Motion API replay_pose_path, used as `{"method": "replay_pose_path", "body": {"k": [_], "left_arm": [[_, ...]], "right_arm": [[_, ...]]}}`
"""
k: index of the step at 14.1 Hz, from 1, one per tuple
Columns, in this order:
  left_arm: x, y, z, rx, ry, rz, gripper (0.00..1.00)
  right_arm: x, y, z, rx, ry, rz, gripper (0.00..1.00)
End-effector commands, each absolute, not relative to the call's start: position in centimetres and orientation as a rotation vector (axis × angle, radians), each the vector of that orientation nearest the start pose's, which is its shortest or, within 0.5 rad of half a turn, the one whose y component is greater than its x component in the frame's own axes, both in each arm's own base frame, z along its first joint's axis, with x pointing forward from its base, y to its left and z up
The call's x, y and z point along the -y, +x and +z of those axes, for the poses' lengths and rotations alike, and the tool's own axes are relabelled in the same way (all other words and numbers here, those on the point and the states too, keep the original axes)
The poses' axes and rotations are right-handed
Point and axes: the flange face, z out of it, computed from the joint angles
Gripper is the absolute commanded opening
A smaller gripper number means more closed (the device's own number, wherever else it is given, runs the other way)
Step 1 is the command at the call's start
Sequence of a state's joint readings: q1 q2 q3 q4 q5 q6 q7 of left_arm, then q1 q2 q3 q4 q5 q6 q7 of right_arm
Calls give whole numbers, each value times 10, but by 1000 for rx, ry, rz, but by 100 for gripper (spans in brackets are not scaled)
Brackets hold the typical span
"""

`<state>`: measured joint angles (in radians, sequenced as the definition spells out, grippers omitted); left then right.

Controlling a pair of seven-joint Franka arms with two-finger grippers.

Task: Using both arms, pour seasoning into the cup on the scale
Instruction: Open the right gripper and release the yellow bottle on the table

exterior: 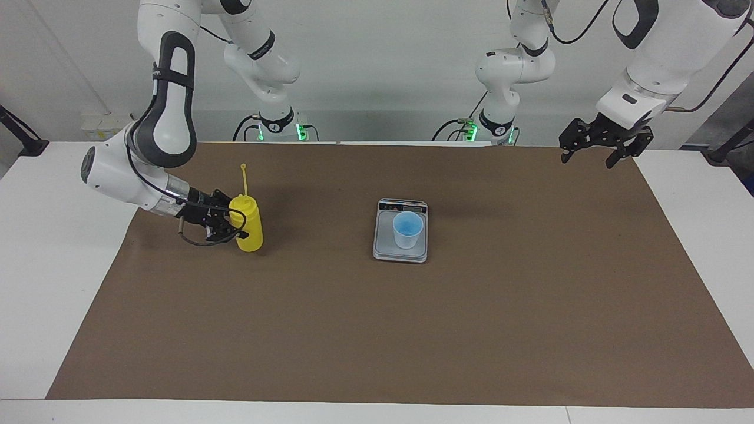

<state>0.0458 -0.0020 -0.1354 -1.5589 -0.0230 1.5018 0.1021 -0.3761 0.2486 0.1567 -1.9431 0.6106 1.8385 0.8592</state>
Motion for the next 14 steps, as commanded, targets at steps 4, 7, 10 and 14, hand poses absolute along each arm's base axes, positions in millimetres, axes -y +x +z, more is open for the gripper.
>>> {"method": "replay_pose_path", "body": {"k": [4,7,10,14], "left_arm": [[49,537,626,-291,-3159,97,100],[49,537,627,-291,-3159,95,100],[49,537,626,-291,-3159,97,100],[49,537,627,-291,-3158,95,100]], "right_arm": [[97,556,333,-1590,-1982,723,93],[99,556,337,-1603,-1987,713,100],[102,559,364,-1594,-2026,640,100],[96,562,434,-1517,-2346,411,100]]}}
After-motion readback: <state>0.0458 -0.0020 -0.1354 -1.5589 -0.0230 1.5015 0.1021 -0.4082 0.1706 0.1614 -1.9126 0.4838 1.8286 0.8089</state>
